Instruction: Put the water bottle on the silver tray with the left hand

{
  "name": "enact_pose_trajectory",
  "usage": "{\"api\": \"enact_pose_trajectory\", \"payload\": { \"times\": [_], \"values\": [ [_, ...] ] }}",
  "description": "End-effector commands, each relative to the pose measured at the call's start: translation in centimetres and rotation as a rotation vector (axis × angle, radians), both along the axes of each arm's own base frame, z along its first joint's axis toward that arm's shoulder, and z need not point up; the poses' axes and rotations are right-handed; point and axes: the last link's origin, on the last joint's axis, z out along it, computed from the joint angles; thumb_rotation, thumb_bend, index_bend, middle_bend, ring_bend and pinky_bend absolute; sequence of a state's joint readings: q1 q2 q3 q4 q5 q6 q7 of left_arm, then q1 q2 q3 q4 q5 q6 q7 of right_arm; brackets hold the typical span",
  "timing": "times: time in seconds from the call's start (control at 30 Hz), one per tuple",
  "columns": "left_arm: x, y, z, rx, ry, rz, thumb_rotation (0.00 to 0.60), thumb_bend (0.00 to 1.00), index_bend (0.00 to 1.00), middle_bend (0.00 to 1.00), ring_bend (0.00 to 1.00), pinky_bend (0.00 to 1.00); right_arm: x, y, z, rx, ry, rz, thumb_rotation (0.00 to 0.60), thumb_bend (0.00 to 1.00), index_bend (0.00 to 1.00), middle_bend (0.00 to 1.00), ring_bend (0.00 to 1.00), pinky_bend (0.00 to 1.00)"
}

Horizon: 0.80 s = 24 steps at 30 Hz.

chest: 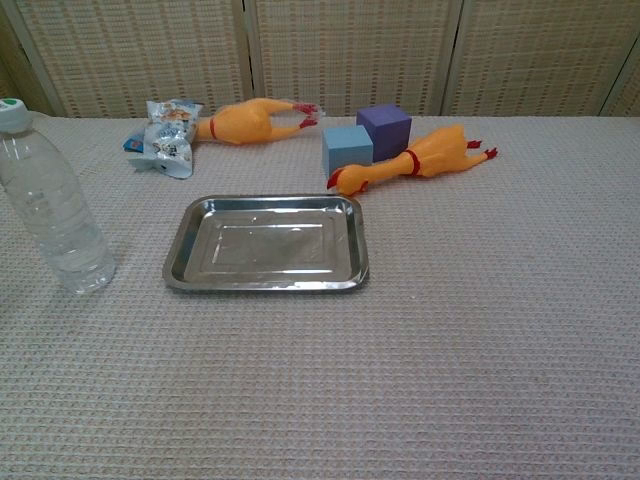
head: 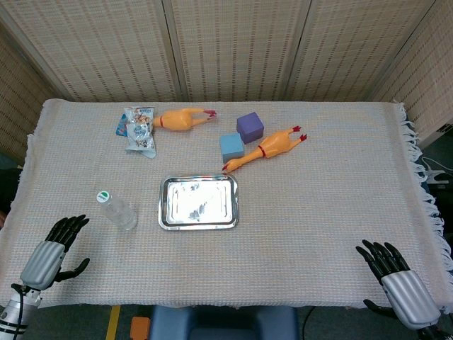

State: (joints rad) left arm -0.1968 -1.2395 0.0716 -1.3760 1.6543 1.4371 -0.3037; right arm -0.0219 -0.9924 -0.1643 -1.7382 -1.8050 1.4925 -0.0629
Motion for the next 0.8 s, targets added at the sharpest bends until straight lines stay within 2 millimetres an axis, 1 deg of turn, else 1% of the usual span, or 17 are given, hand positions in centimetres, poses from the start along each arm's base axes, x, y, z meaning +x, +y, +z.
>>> {"api": "enact_pose_trajectory", "payload": {
  "times": [0.03,0.07,0.13,0.17,0.23,0.3,0.4,0.47,0.67,0.8],
  "values": [
    [0.0,0.0,0.0,0.0,-0.001,0.001,0.6,0.33,0.0,0.0,0.0,0.0,0.0,0.0,0.0,0.0,0.0,0.001,0.6,0.0,0.0,0.0,0.0,0.0],
    [0.0,0.0,0.0,0.001,-0.003,0.002,0.6,0.33,0.0,0.0,0.0,0.0,0.0,0.0,0.0,0.001,-0.001,0.001,0.6,0.0,0.0,0.0,0.0,0.0],
    [0.1,0.4,-0.2,0.026,-0.108,0.027,0.6,0.33,0.0,0.0,0.0,0.0,0.1,0.0,-0.1,0.004,-0.001,0.006,0.6,0.0,0.0,0.0,0.0,0.0],
    [0.1,0.5,-0.3,0.032,-0.164,0.04,0.6,0.33,0.0,0.0,0.0,0.0,0.0,0.0,-0.1,0.005,0.0,0.006,0.6,0.0,0.0,0.0,0.0,0.0],
    [0.0,0.9,-0.5,0.021,-0.336,0.091,0.6,0.33,0.0,0.0,0.0,0.0,0.0,-0.1,-0.2,0.006,-0.003,0.0,0.6,0.0,0.0,0.0,0.0,0.0],
    [-0.6,1.6,-0.5,0.016,-0.484,0.155,0.6,0.34,0.0,0.0,0.0,0.0,-0.1,-0.3,-0.3,0.007,-0.001,-0.004,0.6,0.0,0.0,0.0,0.0,0.0],
    [-1.5,2.4,-0.7,-0.031,-0.593,0.235,0.6,0.34,0.0,0.0,0.0,0.0,-0.1,-0.6,-0.4,0.01,-0.002,-0.004,0.6,0.0,0.0,0.0,0.0,0.0],
    [-1.9,2.8,-1.0,-0.05,-0.629,0.27,0.6,0.34,0.0,0.0,0.0,0.0,-0.1,-0.6,-0.6,0.014,0.0,-0.004,0.6,0.0,0.0,0.0,0.0,0.0],
    [-2.5,4.5,-2.4,-0.046,-0.643,0.316,0.6,0.34,0.0,0.0,0.0,0.0,0.0,-0.4,-1.1,0.043,0.008,0.002,0.6,0.0,0.0,0.0,0.0,0.0],
    [-2.7,5.3,-3.4,-0.052,-0.617,0.318,0.6,0.34,0.0,0.0,0.0,0.0,0.1,-0.4,-1.1,0.044,0.007,0.007,0.6,0.0,0.0,0.0,0.0,0.0]
  ]
}}
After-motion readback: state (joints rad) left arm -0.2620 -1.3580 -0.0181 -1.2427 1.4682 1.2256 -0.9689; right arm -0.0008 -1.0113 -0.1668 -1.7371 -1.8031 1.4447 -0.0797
